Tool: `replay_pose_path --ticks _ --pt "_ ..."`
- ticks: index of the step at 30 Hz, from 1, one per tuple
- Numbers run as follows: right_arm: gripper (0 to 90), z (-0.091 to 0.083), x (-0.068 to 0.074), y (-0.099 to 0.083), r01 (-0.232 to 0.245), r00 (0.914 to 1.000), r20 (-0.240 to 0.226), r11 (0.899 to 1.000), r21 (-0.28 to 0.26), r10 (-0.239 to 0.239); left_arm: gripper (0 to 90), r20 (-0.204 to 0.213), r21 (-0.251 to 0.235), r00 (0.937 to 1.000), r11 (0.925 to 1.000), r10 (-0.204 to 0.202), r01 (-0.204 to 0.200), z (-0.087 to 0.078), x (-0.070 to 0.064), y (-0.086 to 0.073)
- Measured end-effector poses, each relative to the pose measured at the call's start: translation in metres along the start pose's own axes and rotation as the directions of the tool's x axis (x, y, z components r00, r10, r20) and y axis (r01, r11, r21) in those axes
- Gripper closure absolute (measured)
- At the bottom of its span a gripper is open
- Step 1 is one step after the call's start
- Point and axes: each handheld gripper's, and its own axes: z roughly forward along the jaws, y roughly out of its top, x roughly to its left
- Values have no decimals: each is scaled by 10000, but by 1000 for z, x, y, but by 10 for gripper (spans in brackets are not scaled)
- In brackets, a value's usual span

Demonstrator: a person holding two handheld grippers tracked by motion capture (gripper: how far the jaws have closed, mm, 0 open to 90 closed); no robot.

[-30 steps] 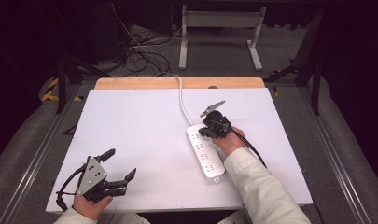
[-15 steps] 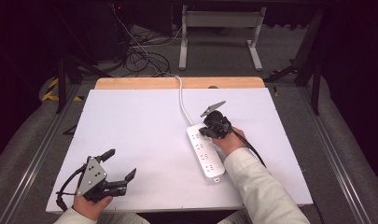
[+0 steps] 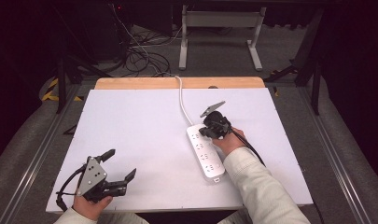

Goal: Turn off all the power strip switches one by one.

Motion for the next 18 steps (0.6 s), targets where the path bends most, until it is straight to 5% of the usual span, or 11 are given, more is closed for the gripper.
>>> replay_pose_path --ticks 8,12,18 --pt "900 -6 2 0 -57 9999 82 9996 -271 59 112 2 19 10000 10000 -28 28 0 1 0" --pt "900 -26 12 4 219 9997 146 9914 -1289 -202 112 -32 25 10000 10000 -93 93 1 2 0" --pt "900 -37 13 -1 354 9993 175 9908 -1306 -334 112 -28 5 10000 10000 -92 92 0 0 0"
